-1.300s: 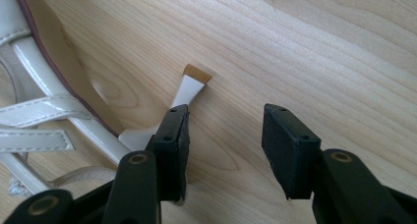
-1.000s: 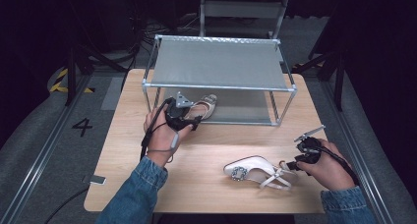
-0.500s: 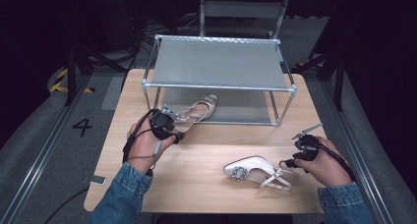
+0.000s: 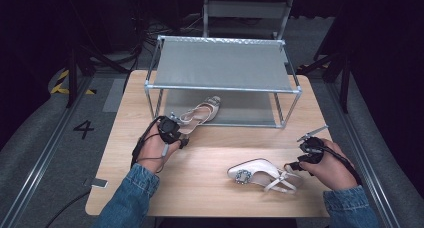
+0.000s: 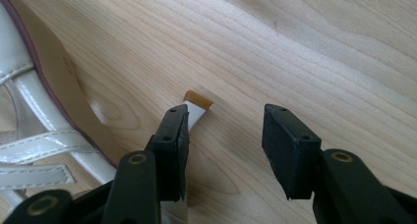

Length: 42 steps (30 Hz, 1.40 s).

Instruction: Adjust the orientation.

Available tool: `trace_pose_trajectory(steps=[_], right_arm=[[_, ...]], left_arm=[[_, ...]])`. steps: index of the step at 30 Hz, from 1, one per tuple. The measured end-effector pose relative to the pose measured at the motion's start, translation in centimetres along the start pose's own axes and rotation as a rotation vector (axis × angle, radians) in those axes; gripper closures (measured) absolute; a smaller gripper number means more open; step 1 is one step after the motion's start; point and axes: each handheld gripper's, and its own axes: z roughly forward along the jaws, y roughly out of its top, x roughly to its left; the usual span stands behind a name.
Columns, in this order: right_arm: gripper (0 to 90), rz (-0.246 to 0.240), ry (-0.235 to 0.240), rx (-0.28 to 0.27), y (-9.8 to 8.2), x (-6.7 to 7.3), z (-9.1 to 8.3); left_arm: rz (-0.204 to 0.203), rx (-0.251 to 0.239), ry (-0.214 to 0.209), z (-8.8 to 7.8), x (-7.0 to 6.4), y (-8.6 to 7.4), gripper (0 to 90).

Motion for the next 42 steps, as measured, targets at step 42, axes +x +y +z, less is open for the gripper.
trace_pose_trajectory(steps=[42], right_arm=[[53.2, 0.030, -0.003, -0.012, -1.6, -0.1, -0.5]], left_arm=[[0.058, -0.182, -0.026, 4.0, -3.3, 5.4, 80.4]])
